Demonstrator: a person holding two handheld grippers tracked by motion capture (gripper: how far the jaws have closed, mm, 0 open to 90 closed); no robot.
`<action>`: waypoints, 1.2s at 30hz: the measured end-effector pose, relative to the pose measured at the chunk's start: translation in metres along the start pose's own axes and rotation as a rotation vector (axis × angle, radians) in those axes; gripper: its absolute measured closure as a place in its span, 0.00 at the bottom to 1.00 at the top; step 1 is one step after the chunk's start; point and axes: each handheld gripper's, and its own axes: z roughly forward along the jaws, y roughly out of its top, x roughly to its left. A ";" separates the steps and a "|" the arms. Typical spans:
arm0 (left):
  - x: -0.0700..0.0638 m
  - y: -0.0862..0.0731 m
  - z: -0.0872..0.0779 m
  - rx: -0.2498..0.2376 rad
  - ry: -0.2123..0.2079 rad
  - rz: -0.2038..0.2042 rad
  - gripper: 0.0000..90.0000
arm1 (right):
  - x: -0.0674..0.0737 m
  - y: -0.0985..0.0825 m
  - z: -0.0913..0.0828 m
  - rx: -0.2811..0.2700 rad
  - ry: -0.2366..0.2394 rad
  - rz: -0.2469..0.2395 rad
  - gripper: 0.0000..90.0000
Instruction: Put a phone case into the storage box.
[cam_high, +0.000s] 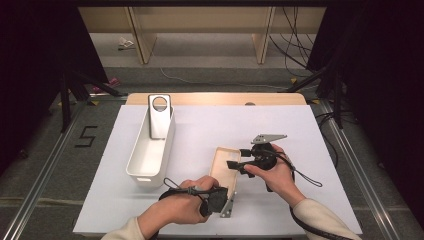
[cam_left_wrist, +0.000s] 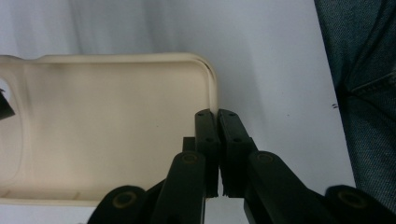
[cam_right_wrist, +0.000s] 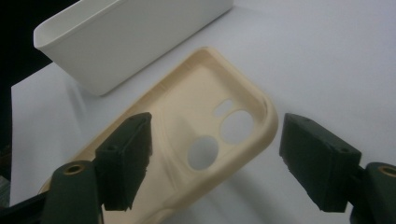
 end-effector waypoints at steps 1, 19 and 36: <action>0.000 0.000 -0.001 0.007 -0.001 0.007 0.97 | 0.000 0.000 0.000 0.001 0.001 0.003 0.33; 0.000 0.002 0.001 -0.008 0.004 0.020 0.97 | -0.005 0.006 -0.010 -0.031 0.064 0.086 0.71; 0.008 -0.006 0.002 -0.032 0.088 -0.041 0.91 | 0.013 0.027 -0.038 -0.175 0.184 0.184 0.90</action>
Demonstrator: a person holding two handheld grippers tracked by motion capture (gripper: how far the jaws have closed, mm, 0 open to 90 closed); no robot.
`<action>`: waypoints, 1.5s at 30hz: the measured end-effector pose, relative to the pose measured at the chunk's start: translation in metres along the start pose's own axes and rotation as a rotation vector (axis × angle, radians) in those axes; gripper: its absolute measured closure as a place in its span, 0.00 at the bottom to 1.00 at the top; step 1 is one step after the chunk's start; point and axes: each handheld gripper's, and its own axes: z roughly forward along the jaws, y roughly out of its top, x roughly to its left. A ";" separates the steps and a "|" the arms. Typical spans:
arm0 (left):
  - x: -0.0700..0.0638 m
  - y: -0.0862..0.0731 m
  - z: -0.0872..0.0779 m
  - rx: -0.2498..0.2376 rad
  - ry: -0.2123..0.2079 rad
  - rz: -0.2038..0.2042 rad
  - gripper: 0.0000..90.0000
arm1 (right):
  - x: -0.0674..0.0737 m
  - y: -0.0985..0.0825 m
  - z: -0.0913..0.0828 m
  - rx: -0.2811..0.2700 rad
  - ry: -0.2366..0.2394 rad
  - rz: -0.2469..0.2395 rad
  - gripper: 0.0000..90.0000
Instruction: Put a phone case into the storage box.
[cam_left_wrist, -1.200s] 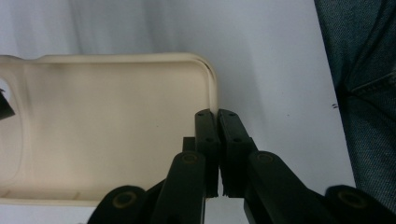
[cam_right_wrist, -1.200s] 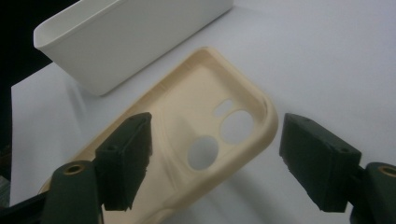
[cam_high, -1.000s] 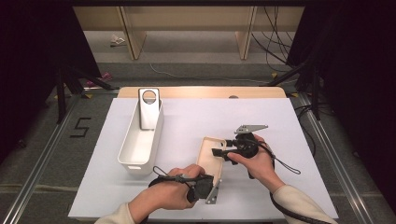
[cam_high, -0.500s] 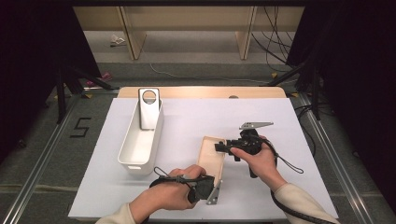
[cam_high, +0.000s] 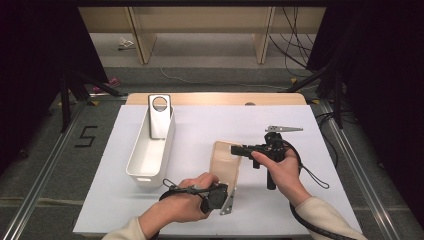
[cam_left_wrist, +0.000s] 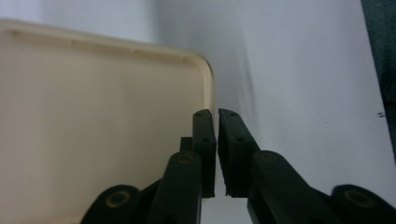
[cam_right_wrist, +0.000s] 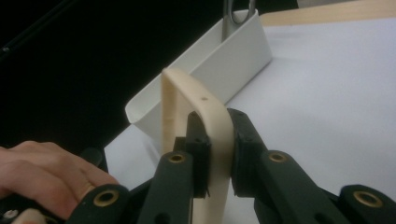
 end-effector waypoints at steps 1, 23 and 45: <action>0.002 -0.001 -0.002 -0.023 0.003 -0.016 0.88 | 0.003 0.002 -0.001 -0.008 -0.005 -0.013 0.90; 0.045 -0.045 -0.052 -0.593 0.274 -0.683 0.40 | 0.007 0.009 -0.010 -0.049 -0.057 -0.111 0.89; 0.061 -0.056 -0.049 -0.620 0.319 -0.938 0.63 | 0.010 0.009 -0.009 -0.045 -0.069 -0.129 0.89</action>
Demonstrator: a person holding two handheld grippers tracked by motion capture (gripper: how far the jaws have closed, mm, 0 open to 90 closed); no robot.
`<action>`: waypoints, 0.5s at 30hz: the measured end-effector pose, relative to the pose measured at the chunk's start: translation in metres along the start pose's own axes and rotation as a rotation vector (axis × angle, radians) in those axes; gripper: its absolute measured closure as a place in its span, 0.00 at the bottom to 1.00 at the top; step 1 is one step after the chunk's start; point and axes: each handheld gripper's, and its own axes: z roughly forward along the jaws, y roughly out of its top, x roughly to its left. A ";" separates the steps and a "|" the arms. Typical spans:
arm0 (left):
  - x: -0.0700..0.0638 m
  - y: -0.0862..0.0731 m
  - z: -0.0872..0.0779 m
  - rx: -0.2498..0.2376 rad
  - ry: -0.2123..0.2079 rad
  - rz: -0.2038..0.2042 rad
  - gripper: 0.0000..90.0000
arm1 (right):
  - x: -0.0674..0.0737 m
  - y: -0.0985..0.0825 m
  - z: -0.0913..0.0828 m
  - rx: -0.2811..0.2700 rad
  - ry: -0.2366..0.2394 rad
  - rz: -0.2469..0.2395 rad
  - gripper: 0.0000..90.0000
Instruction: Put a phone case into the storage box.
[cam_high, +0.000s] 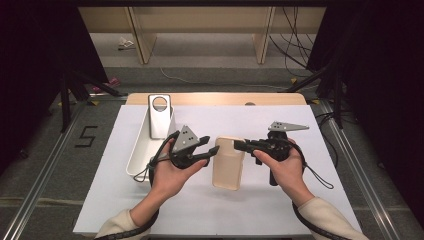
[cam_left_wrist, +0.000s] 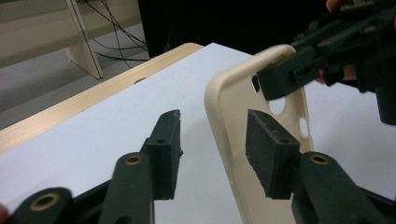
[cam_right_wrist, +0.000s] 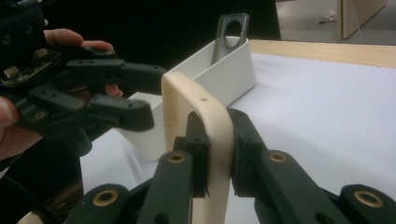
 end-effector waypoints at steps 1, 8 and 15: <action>0.000 0.001 0.001 -0.004 -0.005 -0.005 0.65 | 0.000 0.000 0.000 0.001 0.001 0.000 0.89; 0.000 0.001 0.004 0.001 -0.018 -0.038 0.72 | 0.000 0.000 0.000 -0.002 -0.003 -0.002 0.89; -0.002 0.002 0.010 0.010 -0.025 -0.062 0.77 | 0.003 0.000 0.002 -0.001 -0.007 -0.012 0.89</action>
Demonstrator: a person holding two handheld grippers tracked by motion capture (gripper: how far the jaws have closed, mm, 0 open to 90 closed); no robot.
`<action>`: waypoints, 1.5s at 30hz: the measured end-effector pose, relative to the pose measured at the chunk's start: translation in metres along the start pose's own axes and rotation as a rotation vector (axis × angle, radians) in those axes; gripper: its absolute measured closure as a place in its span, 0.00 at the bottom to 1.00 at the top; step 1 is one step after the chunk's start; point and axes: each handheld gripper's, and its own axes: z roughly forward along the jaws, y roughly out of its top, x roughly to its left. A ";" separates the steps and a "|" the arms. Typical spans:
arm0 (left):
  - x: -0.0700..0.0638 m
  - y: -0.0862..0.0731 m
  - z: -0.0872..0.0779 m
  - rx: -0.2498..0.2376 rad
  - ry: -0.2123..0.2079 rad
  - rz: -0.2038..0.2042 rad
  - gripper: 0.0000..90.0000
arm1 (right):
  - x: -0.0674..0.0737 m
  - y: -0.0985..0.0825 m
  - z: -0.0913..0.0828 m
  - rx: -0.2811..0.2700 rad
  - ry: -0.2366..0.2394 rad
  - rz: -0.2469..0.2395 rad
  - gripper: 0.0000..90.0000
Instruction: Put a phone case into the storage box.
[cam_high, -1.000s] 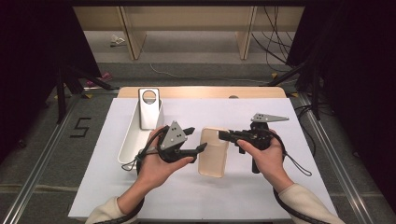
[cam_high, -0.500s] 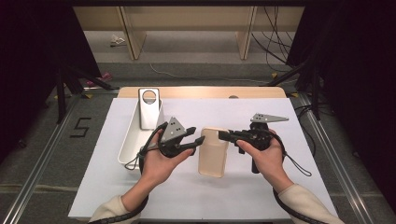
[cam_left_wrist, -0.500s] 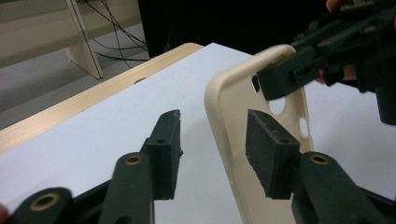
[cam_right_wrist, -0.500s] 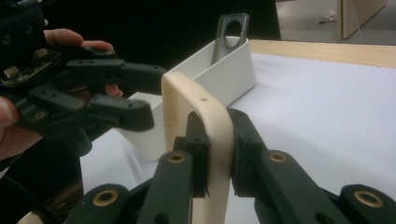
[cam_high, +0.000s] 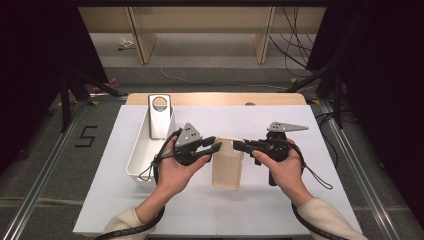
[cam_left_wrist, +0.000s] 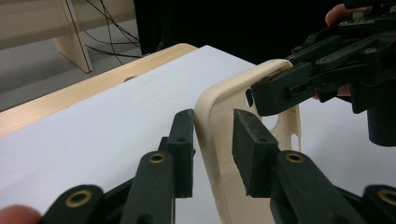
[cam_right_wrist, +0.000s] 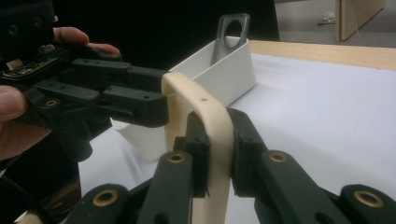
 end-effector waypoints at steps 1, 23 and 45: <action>0.000 0.000 0.001 0.000 0.001 -0.005 0.78 | 0.000 0.000 0.000 0.001 0.000 -0.002 0.89; -0.001 0.000 0.000 -0.020 0.057 -0.068 0.92 | 0.001 -0.001 0.002 0.000 -0.002 -0.025 0.89; 0.005 0.004 -0.004 -0.036 0.129 -0.059 0.93 | 0.004 0.000 0.006 0.011 -0.052 -0.127 0.49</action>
